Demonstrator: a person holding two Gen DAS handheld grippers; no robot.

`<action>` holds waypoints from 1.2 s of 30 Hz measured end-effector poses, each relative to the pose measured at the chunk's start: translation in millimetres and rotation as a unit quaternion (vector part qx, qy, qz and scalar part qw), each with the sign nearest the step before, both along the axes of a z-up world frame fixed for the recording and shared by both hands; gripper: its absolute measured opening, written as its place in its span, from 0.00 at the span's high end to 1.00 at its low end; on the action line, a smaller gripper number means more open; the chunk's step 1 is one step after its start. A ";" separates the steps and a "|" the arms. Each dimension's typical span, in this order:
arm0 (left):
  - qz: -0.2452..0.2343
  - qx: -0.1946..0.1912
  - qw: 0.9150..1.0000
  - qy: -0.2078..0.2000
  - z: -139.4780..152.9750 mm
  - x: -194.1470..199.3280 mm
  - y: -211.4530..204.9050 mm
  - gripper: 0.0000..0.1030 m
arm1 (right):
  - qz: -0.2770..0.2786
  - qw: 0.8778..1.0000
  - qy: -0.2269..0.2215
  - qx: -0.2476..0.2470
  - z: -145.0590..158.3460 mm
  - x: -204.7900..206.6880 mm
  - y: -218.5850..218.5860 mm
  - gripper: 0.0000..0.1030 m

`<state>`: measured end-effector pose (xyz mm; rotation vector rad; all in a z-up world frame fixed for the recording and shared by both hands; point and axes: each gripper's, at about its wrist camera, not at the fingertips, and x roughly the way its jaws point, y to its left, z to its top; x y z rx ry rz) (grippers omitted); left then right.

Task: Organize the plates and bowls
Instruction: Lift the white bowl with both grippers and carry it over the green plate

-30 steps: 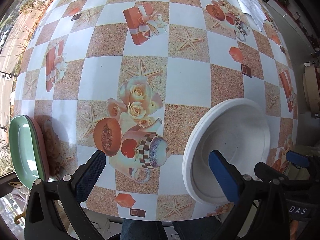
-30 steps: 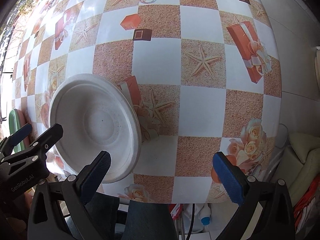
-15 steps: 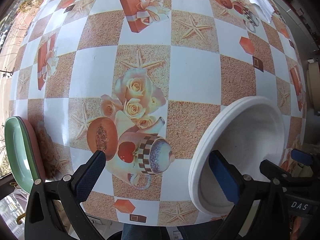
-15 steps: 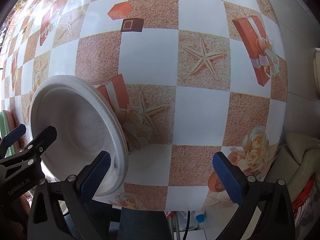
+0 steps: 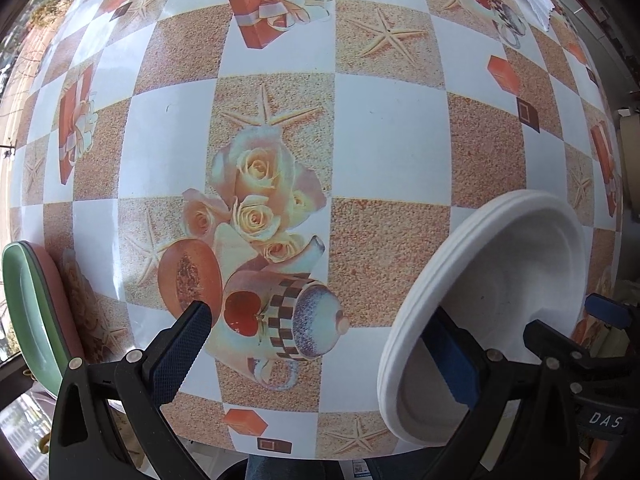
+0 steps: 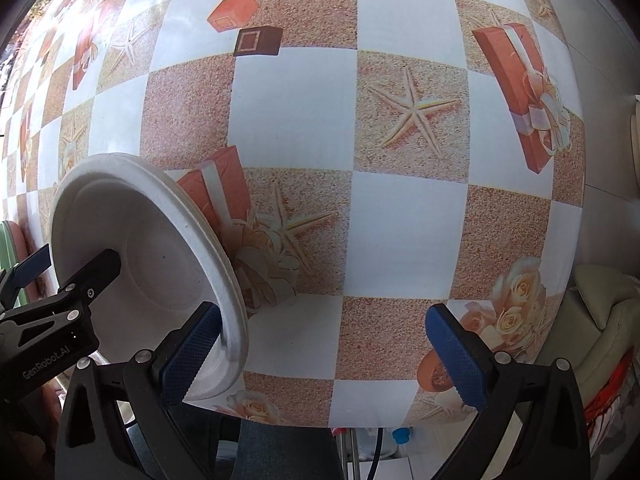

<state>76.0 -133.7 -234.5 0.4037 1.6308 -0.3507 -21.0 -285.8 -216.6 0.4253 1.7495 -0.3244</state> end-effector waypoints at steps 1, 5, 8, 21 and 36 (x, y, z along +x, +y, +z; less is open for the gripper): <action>0.000 -0.002 1.000 0.002 -1.9 0.5 -2.1 0.00 | 0.001 1.000 -0.001 0.002 -1.7 0.5 -0.4 0.00; -0.001 -0.010 1.000 0.011 -12.4 0.3 -8.7 0.00 | 0.003 1.000 0.000 0.009 -10.3 1.2 1.1 0.00; 0.002 -0.017 1.000 0.022 -20.0 1.3 -11.8 0.00 | 0.004 1.000 0.001 0.012 -16.5 1.9 0.8 0.00; -0.003 -0.017 1.000 0.026 -19.1 3.3 -12.7 0.00 | -0.014 0.999 -0.007 0.034 -33.4 -6.1 -1.7 0.00; -0.004 -0.015 0.999 0.032 -20.9 3.6 -11.9 0.00 | -0.021 0.999 -0.020 0.028 -21.2 -13.5 -3.2 0.00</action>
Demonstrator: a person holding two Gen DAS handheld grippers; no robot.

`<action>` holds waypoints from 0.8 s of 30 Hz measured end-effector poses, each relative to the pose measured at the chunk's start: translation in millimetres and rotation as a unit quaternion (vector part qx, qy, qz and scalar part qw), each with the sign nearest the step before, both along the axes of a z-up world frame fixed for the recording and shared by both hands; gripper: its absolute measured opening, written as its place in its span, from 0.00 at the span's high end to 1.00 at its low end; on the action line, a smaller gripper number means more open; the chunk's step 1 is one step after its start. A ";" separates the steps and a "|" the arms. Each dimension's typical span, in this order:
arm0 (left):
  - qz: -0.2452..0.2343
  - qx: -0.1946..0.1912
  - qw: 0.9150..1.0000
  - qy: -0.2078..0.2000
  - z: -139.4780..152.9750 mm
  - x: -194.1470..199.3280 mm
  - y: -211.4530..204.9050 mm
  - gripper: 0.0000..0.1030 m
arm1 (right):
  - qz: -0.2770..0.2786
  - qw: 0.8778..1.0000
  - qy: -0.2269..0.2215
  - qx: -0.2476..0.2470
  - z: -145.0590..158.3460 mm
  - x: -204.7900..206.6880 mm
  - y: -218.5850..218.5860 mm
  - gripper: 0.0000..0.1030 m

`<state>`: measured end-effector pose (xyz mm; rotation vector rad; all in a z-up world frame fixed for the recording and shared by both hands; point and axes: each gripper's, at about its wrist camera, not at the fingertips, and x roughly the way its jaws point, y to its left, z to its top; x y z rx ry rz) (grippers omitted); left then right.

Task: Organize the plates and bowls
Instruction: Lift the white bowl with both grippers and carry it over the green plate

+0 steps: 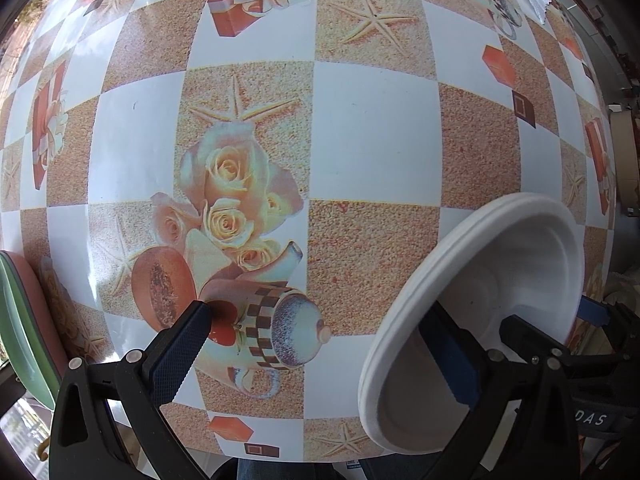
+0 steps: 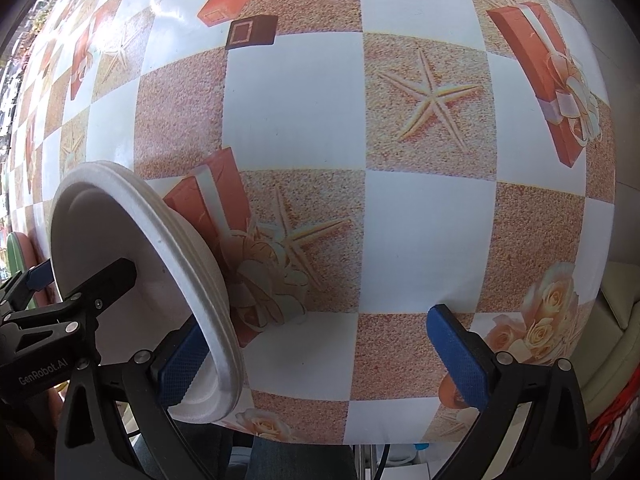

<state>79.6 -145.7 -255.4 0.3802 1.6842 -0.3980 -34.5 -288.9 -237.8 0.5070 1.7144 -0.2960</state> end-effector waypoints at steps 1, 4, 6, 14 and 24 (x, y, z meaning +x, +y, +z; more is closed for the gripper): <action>0.000 0.000 1.000 -0.001 0.3 -0.2 0.2 0.00 | 0.000 1.000 -0.001 0.000 1.6 -0.6 -0.5 0.00; 0.000 0.000 1.000 -0.001 0.5 -0.4 0.0 0.00 | 0.001 1.000 -0.001 -0.001 2.5 -1.2 -1.4 0.00; 0.001 -0.001 1.000 -0.002 0.9 -1.0 -0.1 0.00 | 0.000 1.000 -0.003 -0.001 3.6 -2.2 -1.3 0.00; -0.003 -0.005 1.000 -0.003 6.4 -3.7 -5.8 0.11 | 0.010 1.000 0.011 0.006 2.7 1.9 0.0 0.00; -0.046 -0.030 0.999 0.000 19.9 -15.6 -31.4 0.64 | 0.042 0.997 -0.031 0.048 22.8 17.6 29.2 0.79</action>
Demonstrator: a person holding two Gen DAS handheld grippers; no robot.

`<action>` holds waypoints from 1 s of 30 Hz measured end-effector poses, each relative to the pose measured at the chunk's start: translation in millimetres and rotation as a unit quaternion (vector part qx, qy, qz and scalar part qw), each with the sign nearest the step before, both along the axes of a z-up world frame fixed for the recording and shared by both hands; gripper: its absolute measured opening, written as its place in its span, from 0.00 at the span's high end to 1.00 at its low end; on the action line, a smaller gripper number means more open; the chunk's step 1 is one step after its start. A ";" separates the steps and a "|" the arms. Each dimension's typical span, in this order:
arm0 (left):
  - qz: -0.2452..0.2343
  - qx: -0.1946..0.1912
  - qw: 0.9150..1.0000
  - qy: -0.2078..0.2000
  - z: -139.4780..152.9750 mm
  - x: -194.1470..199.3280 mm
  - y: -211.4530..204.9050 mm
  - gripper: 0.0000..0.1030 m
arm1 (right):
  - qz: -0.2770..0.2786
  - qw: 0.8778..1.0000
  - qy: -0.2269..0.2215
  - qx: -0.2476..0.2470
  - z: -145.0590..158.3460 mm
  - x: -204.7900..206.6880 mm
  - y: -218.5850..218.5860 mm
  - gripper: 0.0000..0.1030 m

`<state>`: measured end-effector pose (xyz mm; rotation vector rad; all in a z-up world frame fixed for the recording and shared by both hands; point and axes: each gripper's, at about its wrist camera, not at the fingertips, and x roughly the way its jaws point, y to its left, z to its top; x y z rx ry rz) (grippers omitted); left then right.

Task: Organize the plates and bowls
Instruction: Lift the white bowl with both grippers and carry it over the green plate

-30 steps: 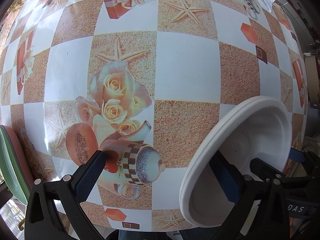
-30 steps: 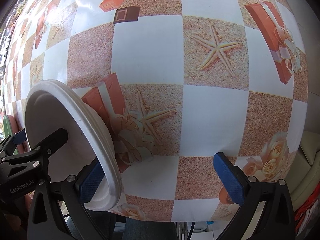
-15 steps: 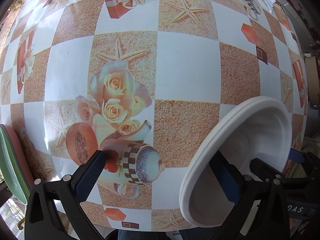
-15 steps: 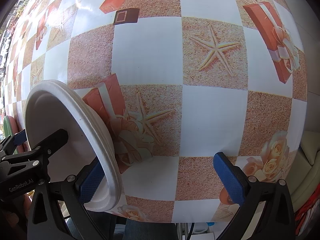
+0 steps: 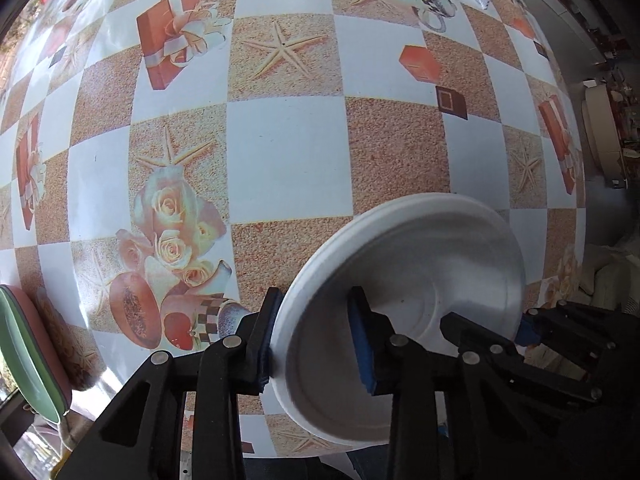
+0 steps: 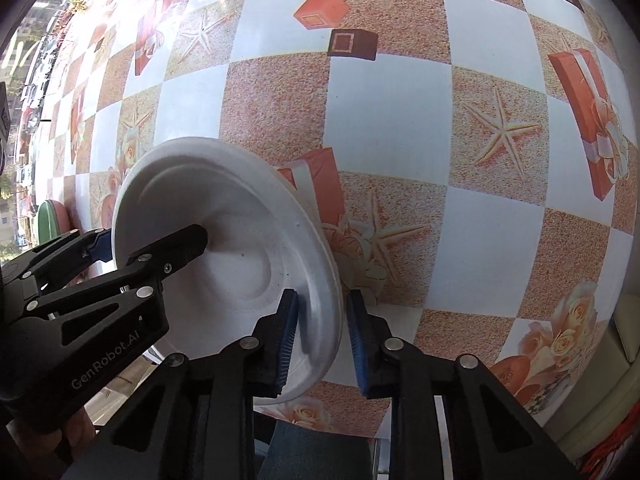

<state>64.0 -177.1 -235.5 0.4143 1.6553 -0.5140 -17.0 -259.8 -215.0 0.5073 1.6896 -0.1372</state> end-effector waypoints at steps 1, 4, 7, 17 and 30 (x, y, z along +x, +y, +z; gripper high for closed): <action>0.002 -0.002 1.000 0.001 -0.5 -0.4 1.3 0.64 | 0.003 1.000 0.003 -0.005 0.2 1.5 2.4 0.79; -0.005 -0.001 1.000 -0.010 0.5 -4.2 0.8 0.64 | 0.005 1.000 0.004 -0.010 2.7 4.4 6.1 0.79; -0.005 -0.001 1.000 -0.014 0.9 -5.0 4.4 0.64 | 0.016 1.000 0.008 -0.017 3.4 7.0 10.7 0.78; 0.007 0.002 1.000 -0.020 4.9 -16.3 28.6 0.64 | 0.035 0.999 0.014 -0.023 -0.4 16.4 48.0 0.77; 0.022 0.008 0.999 -0.027 8.1 -5.6 108.3 0.64 | 0.067 0.997 0.006 -0.022 -5.2 43.3 121.6 0.76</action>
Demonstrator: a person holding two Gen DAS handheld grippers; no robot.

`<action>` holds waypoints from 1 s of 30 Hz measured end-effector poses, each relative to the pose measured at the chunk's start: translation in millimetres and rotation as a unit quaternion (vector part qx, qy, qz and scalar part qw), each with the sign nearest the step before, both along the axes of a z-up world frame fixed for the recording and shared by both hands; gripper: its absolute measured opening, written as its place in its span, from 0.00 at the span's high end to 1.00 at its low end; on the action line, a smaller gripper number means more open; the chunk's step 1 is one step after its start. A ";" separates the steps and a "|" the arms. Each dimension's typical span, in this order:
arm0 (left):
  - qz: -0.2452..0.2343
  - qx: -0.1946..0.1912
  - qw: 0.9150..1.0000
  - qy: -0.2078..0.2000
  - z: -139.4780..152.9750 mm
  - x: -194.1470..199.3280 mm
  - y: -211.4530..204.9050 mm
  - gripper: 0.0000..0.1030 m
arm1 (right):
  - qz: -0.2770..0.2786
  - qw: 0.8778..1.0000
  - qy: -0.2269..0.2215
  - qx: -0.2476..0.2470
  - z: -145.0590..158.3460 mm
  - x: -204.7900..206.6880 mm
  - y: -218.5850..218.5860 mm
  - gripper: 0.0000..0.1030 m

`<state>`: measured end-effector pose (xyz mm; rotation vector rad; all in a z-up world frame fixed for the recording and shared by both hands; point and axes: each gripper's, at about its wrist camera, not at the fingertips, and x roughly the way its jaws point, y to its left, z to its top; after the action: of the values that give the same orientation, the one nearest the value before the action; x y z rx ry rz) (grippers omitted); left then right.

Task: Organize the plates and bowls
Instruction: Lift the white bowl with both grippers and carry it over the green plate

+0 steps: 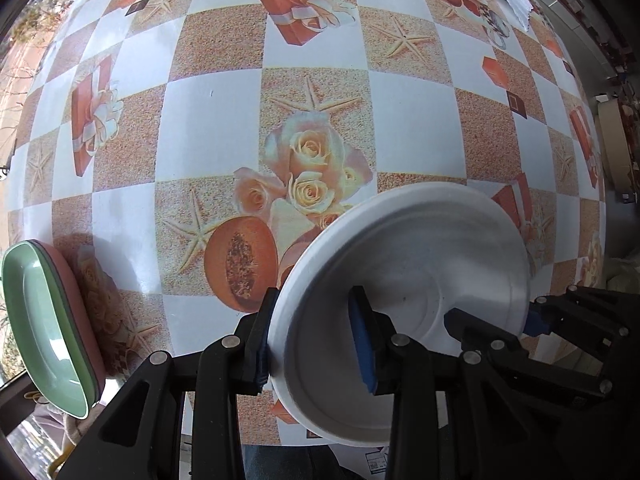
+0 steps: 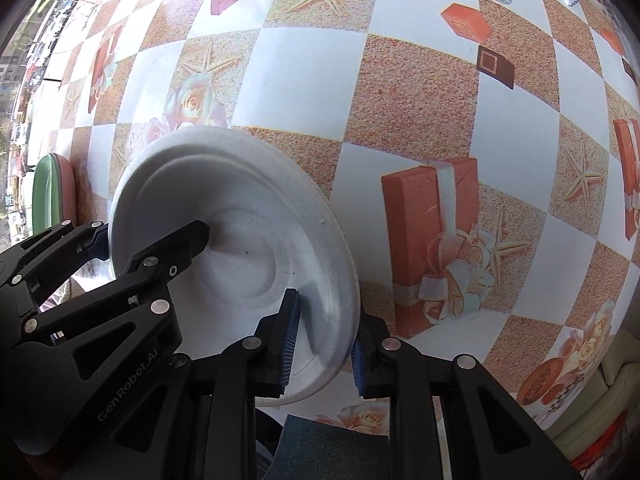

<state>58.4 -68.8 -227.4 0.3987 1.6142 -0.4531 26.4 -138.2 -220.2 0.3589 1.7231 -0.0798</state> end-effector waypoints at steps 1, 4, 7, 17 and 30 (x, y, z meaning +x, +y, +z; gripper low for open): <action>-0.002 0.000 1.000 0.001 -0.1 1.6 7.4 0.64 | 0.001 1.000 -0.001 0.000 -0.3 2.7 8.6 0.76; -0.013 0.001 1.000 0.005 1.0 6.3 26.7 0.64 | 0.001 1.000 -0.001 -0.002 -1.2 9.6 34.1 0.76; -0.027 0.001 1.000 0.012 1.0 11.1 45.2 0.64 | -0.008 1.000 0.001 -0.003 -2.2 15.0 56.5 0.76; -0.083 -0.017 0.996 0.022 5.9 15.3 74.8 0.66 | -0.058 0.998 0.011 -0.021 -5.2 26.5 105.8 0.74; -0.094 -0.019 0.995 0.029 9.5 20.9 62.0 0.66 | -0.085 0.996 0.018 -0.023 -6.5 16.3 101.2 0.74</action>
<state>79.3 -6.8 -217.9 0.5145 1.6286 -0.6424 42.6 -37.0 -226.7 0.4723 1.7201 -0.2516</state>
